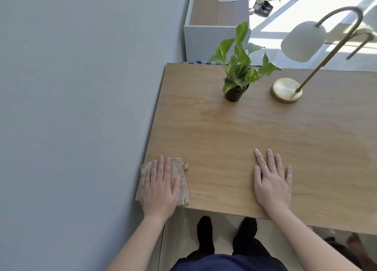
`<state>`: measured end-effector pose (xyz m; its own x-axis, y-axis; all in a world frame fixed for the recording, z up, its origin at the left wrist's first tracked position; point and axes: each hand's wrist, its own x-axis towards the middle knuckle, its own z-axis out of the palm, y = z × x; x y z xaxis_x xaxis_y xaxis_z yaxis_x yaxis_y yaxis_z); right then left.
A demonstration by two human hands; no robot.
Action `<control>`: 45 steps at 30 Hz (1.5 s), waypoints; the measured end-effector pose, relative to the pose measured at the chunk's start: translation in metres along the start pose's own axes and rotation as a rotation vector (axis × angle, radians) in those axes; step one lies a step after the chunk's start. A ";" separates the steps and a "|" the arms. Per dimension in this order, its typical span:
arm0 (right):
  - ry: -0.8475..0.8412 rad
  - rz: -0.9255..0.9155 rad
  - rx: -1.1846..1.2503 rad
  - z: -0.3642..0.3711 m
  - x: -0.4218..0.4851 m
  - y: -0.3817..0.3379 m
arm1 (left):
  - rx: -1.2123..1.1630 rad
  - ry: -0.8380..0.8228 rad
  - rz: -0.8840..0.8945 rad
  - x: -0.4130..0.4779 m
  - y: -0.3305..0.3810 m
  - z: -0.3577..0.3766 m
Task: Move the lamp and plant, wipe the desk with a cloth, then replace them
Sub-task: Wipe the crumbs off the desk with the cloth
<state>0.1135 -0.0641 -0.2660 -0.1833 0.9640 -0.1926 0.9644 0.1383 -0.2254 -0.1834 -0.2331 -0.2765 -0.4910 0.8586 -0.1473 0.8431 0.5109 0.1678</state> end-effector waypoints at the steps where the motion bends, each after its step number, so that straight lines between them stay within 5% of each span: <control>1: 0.002 -0.001 0.005 -0.001 0.001 -0.002 | 0.011 0.004 0.029 0.002 -0.006 0.000; 6: 0.007 -0.010 -0.006 -0.002 0.006 0.000 | 0.050 -0.028 0.077 0.027 -0.011 -0.006; 12: -0.013 -0.024 0.024 -0.004 0.005 -0.002 | -0.032 0.042 -0.167 -0.004 0.005 0.003; 19: -0.025 -0.017 0.000 -0.010 0.022 0.000 | -0.008 0.036 -0.119 0.014 0.000 0.005; 45: -0.019 0.022 -0.039 -0.007 0.063 -0.009 | -0.004 0.004 -0.112 0.287 0.042 -0.045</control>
<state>0.0949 -0.0032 -0.2699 -0.1651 0.9624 -0.2156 0.9749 0.1262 -0.1832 -0.2990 0.0362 -0.2676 -0.5834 0.7961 -0.1611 0.7819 0.6041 0.1541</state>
